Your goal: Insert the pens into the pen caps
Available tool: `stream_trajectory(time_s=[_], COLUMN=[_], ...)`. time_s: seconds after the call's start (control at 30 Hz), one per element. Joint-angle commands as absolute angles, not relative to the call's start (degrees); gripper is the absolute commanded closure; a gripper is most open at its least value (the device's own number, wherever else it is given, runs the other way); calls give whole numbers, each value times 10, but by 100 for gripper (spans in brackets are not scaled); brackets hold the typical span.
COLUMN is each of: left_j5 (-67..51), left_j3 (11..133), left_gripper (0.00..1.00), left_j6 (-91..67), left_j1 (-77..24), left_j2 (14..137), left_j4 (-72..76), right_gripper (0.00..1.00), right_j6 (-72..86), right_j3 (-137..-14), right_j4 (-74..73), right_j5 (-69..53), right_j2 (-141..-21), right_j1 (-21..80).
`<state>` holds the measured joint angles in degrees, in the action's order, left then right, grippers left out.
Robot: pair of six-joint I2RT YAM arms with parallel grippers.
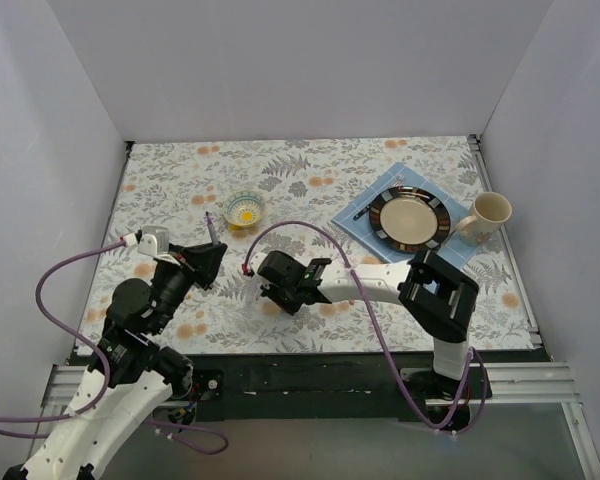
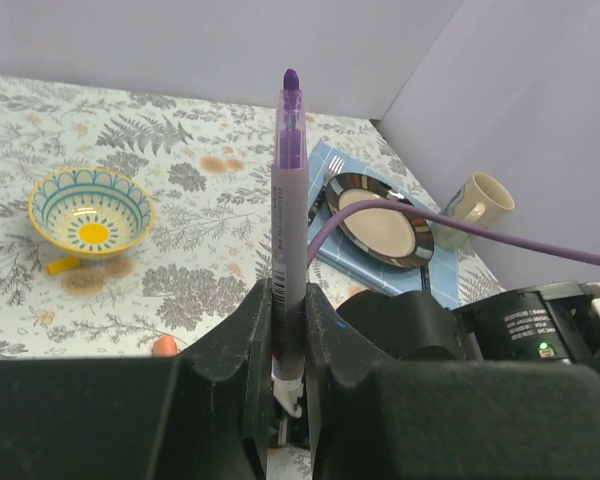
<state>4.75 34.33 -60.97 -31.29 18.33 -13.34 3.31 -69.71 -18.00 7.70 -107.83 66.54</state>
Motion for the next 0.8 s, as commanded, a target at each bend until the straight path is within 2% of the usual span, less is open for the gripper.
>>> stream_trajectory(time_s=[0.0,0.13,0.23,0.4,0.77], left_j5=[39,-38,-157,-297,-410], left_j3=[352,347,327,278,180], left_gripper=[100,100,100,100,100], left_j6=[-642,-664,-684,-753,-865], left_j1=[-311,-311,-311,-313,-315], left_j2=[199,239,294,358,400], left_j4=[-164,-164,-126,-6,248], right_gripper=[99,99,99,99,99], right_j6=[84,117,136,196,312], right_j3=[-646,-623,-621,-623,-579], right_j4=[-203,-193,-172,-122,83], right_j5=[103,76,49,51,29], right_j2=[-1035,-972,-912,-813,-681], right_j1=[629,574,541,505,479])
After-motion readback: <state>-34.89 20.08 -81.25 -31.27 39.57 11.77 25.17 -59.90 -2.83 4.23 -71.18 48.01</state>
